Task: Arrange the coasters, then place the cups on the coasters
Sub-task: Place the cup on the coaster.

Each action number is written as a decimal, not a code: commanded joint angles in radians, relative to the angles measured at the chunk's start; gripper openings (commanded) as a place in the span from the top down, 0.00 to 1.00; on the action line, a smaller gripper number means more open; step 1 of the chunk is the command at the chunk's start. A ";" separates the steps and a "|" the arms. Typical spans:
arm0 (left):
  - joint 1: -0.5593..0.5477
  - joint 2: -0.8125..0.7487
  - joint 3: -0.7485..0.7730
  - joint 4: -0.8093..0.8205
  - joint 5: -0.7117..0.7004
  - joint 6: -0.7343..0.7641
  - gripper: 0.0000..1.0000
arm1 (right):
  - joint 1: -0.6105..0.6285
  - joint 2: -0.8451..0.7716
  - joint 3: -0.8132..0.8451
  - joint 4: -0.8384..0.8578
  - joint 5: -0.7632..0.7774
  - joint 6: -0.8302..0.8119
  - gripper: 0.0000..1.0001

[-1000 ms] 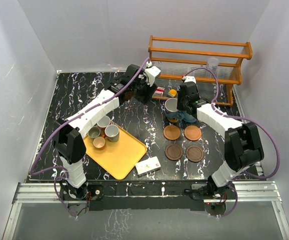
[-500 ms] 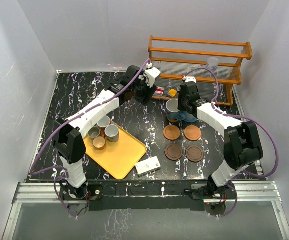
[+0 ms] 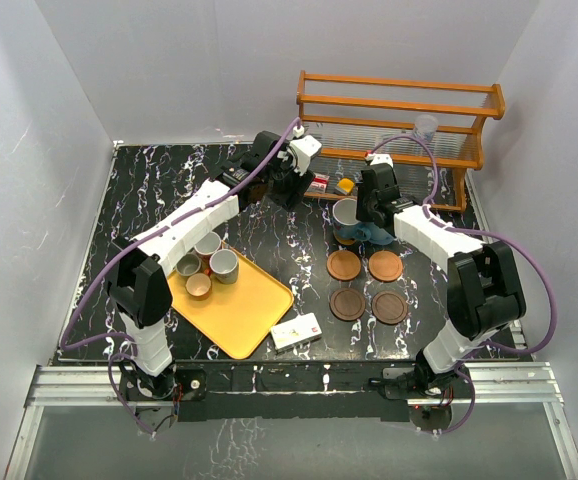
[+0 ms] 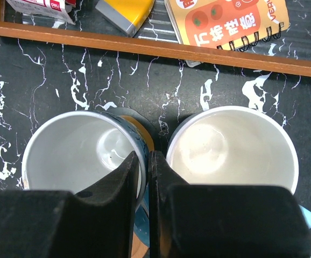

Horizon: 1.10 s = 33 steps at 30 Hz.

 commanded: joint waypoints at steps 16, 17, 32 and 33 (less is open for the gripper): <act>-0.001 -0.058 -0.011 0.003 0.011 0.009 0.49 | -0.010 0.004 0.055 0.074 -0.010 0.010 0.98; -0.001 -0.058 -0.011 0.004 0.011 0.009 0.49 | -0.010 0.005 0.055 0.075 -0.012 0.009 0.96; -0.001 -0.060 -0.017 0.005 0.006 0.015 0.49 | -0.010 -0.010 0.055 0.078 -0.015 0.000 0.80; -0.001 -0.059 -0.017 0.005 0.005 0.018 0.49 | -0.010 -0.012 0.055 0.078 -0.014 -0.002 0.79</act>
